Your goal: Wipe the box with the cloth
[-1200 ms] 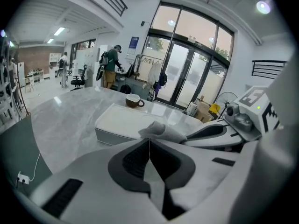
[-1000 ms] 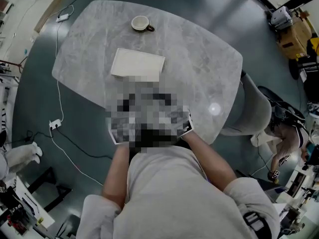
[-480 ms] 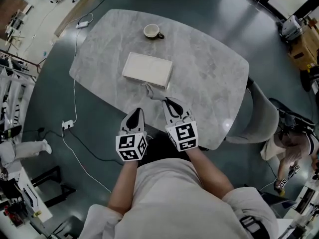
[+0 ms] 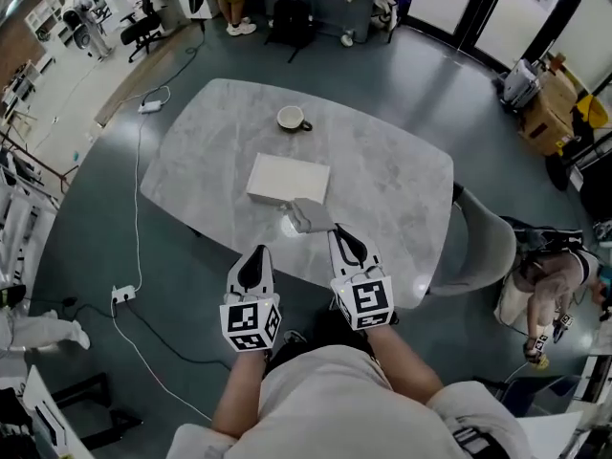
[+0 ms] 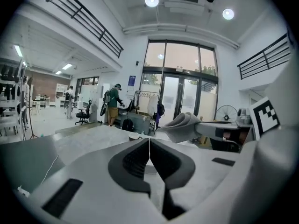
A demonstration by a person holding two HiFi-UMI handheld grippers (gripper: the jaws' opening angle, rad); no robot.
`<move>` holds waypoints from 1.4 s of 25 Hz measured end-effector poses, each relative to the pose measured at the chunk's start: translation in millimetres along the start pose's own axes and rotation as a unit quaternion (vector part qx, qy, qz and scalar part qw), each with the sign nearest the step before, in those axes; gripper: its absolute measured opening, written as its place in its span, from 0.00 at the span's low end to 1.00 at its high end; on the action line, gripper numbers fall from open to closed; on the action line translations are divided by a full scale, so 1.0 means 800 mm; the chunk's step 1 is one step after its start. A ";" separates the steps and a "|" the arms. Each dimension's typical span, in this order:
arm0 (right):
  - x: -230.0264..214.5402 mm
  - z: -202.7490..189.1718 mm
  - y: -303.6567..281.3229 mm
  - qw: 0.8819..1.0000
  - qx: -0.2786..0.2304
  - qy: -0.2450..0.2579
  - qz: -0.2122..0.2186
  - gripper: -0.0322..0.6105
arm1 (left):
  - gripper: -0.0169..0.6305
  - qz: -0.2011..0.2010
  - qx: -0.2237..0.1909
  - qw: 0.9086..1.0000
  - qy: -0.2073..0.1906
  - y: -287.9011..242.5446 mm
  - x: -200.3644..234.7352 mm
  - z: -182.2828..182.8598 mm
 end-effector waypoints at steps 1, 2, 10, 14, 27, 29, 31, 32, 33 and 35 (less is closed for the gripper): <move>0.002 0.014 0.008 1.000 -0.008 0.004 -0.010 0.11 | 0.07 -0.005 -0.009 1.000 -0.002 0.010 0.004 0.010; 0.006 0.028 0.016 1.000 -0.016 0.010 -0.020 0.11 | 0.07 -0.008 -0.016 1.000 -0.005 0.020 0.009 0.021; 0.003 0.086 0.088 0.993 -0.052 0.013 -0.102 0.11 | 0.07 -0.065 -0.064 0.995 -0.039 0.064 -0.001 0.080; -0.016 0.104 0.105 0.992 -0.055 0.027 -0.113 0.11 | 0.07 -0.085 -0.076 0.993 -0.033 0.061 -0.032 0.090; -0.027 0.111 0.091 0.989 -0.079 0.038 -0.115 0.11 | 0.07 -0.093 -0.088 0.991 -0.045 0.035 -0.047 0.097; -0.028 0.116 0.092 0.990 -0.081 0.039 -0.112 0.10 | 0.07 -0.095 -0.088 0.991 -0.045 0.036 -0.053 0.100; -0.026 0.122 0.092 0.990 -0.082 0.040 -0.110 0.11 | 0.07 -0.096 -0.090 0.990 -0.046 0.040 -0.055 0.107; -0.026 0.125 0.092 0.990 -0.083 0.039 -0.111 0.11 | 0.07 -0.096 -0.090 0.990 -0.047 0.041 -0.055 0.109; -0.025 0.125 0.093 0.989 -0.083 0.039 -0.112 0.11 | 0.07 -0.096 -0.089 0.990 -0.049 0.042 -0.054 0.109; -0.025 0.123 0.093 0.989 -0.084 0.040 -0.115 0.11 | 0.07 -0.096 -0.089 0.990 -0.050 0.042 -0.052 0.107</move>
Point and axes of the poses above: the fingertips, and each gripper's own axes: y backward along the fingers, x to its left, z out of its top, the point moved 6 cm from there along y, backward along the fingers, and after that the axes turned 13 degrees about y, right-handed, at the moved point
